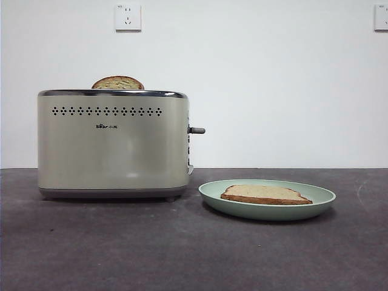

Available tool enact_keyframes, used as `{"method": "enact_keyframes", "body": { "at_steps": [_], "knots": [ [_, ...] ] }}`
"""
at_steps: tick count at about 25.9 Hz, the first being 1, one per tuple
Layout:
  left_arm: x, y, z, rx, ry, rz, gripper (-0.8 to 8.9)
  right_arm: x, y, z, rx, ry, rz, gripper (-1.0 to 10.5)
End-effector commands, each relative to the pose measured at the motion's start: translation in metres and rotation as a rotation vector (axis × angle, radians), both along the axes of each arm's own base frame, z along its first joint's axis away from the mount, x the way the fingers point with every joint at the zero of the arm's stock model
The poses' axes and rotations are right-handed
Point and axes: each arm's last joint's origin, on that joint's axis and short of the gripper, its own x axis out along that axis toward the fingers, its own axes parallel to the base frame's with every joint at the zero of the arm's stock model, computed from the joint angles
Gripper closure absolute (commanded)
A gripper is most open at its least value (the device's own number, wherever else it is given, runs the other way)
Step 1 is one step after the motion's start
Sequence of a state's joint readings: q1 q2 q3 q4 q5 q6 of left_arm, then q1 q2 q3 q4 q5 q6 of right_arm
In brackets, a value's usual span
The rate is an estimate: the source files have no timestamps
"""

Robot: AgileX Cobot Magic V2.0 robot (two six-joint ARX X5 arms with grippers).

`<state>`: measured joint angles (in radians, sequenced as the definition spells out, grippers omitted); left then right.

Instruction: Take the bread from the toaster,put the bread on the plate,put the plate on the table

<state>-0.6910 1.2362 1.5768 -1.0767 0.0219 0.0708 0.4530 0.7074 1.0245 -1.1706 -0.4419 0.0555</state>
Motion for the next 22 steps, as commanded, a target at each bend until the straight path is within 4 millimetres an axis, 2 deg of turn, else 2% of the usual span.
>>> {"method": "enact_keyframes", "body": {
  "at_steps": [1,3,6,9,12,16,18,22],
  "knots": [
    [0.000,-0.001,0.001,0.001,-0.021,-0.010,8.17,0.000,0.000,-0.001,-0.001,-0.003,0.001,9.5],
    [0.003,0.000,0.002,0.004,-0.046,0.011,8.17,0.000,0.000,-0.001,-0.001,-0.003,0.001,9.5],
    [0.014,0.008,0.016,-0.039,-0.205,0.081,8.17,0.000,0.000,-0.001,-0.001,-0.003,0.001,9.5],
    [0.018,0.028,0.043,-0.147,-0.460,0.141,8.17,0.000,0.000,-0.001,-0.001,-0.003,0.001,9.5],
    [0.010,0.058,0.051,-0.210,-0.624,0.243,8.17,0.000,0.000,-0.001,-0.002,-0.003,0.001,9.5],
    [-0.005,0.087,0.036,-0.236,-0.725,0.326,8.17,0.000,0.000,-0.001,-0.001,-0.003,0.001,9.5],
    [-0.014,0.100,0.020,-0.228,-0.765,0.385,8.17,0.000,0.000,-0.001,-0.001,-0.003,0.001,9.5],
    [-0.032,0.120,-0.024,-0.189,-0.841,0.489,8.17,0.000,0.000,-0.001,-0.001,-0.003,0.001,9.5]
  ]
}}
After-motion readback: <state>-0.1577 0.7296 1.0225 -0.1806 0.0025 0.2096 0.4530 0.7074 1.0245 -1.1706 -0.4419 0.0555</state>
